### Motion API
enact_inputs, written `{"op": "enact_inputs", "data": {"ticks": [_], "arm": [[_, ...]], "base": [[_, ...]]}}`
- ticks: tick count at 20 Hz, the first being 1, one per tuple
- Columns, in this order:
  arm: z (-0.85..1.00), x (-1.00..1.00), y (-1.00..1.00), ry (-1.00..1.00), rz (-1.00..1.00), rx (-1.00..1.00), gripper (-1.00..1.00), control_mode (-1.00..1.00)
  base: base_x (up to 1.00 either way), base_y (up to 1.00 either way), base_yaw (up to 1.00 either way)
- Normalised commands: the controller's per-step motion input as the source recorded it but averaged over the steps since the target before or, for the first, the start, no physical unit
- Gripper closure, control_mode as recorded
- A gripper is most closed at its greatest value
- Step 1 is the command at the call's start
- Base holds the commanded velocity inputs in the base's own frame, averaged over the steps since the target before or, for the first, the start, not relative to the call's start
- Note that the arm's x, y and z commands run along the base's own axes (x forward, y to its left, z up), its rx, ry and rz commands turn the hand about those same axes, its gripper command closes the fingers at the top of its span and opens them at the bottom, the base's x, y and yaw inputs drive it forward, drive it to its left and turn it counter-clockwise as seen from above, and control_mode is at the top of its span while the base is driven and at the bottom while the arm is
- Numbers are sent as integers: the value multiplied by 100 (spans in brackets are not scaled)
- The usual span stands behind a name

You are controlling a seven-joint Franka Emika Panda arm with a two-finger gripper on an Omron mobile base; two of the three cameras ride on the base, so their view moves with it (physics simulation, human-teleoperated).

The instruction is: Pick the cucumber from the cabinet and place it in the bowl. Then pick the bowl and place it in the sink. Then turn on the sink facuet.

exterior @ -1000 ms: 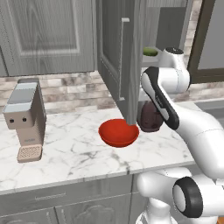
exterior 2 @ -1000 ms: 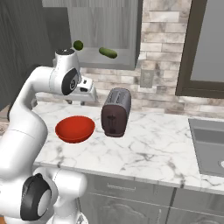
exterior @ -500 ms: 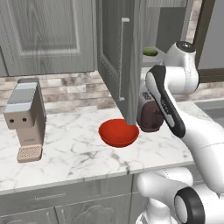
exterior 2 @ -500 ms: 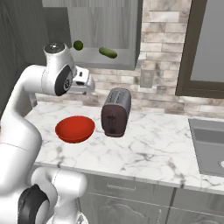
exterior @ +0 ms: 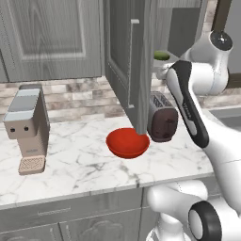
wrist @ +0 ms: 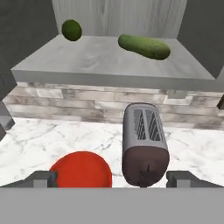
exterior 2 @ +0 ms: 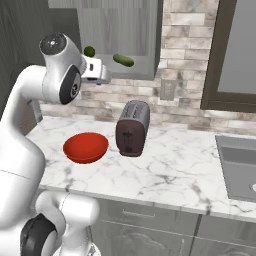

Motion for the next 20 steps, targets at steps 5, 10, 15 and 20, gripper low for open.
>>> {"op": "enact_inputs", "data": {"ticks": [5, 10, 15, 20], "arm": [[25, 23, -19, -20, -9, 0, -100, -100], [0, 63, 0, -12, -18, 0, -100, -100], [4, 46, -4, -4, -15, 0, -100, -100], [10, 32, -8, 0, -9, 0, -100, -100]], "base": [[0, 0, 0], [0, 0, 0], [0, 0, 0], [0, 0, 0]]}}
